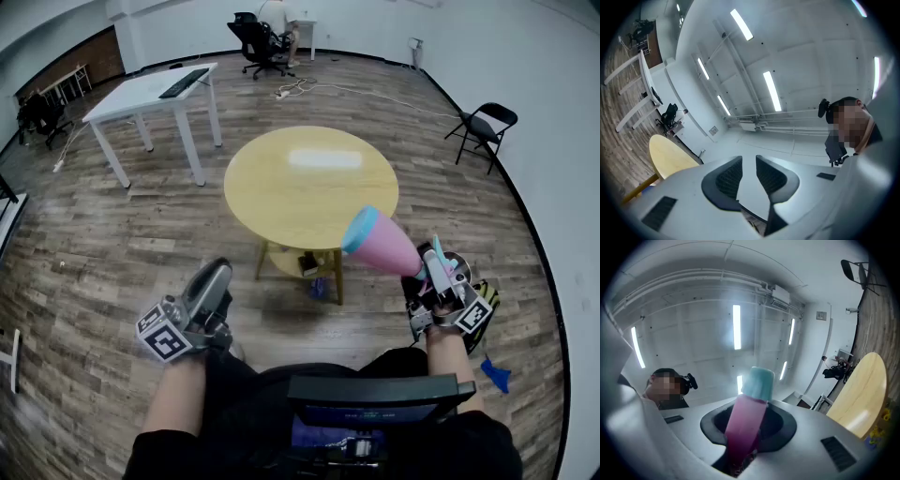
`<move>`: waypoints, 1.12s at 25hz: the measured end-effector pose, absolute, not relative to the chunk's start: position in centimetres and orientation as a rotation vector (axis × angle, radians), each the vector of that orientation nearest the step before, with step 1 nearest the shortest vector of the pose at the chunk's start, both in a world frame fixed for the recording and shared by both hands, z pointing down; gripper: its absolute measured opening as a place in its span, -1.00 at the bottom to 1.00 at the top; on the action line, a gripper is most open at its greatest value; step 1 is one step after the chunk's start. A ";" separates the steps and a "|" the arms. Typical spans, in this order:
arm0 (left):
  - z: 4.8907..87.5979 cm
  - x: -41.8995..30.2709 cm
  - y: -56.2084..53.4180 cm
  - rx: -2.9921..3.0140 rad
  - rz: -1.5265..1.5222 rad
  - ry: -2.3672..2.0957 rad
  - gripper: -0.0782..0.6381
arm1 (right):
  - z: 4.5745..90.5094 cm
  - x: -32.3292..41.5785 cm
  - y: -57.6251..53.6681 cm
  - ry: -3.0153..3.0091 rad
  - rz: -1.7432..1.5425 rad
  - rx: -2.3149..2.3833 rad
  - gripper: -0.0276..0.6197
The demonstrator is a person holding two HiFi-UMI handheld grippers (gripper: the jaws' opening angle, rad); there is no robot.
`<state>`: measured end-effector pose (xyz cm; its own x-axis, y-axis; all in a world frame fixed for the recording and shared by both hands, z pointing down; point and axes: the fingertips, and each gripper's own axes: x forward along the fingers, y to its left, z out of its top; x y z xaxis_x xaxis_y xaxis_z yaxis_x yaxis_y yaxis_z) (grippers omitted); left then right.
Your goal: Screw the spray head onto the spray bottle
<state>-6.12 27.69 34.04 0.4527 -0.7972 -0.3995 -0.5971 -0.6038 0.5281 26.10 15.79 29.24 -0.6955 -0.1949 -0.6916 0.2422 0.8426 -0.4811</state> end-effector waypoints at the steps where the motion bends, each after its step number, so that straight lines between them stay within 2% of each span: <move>1: 34.1 -6.1 27.7 2.396 -0.906 -1.191 -0.49 | 29.2 26.1 15.8 2.231 -0.710 0.033 -0.68; 21: 35.4 -5.4 27.1 2.386 -0.870 -1.186 -0.49 | 30.5 26.5 15.2 2.222 -0.774 0.021 -0.67; 28: 40.7 -9.4 15.5 2.376 -0.790 -1.121 -0.49 | 36.0 21.9 4.6 2.198 -0.817 -0.043 -0.67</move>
<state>-9.39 15.49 40.72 0.5199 -0.7917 -0.3208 -0.5685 -0.6010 0.5618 21.85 4.55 35.96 -0.6990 -0.2782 -0.6588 0.2197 0.7932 -0.5680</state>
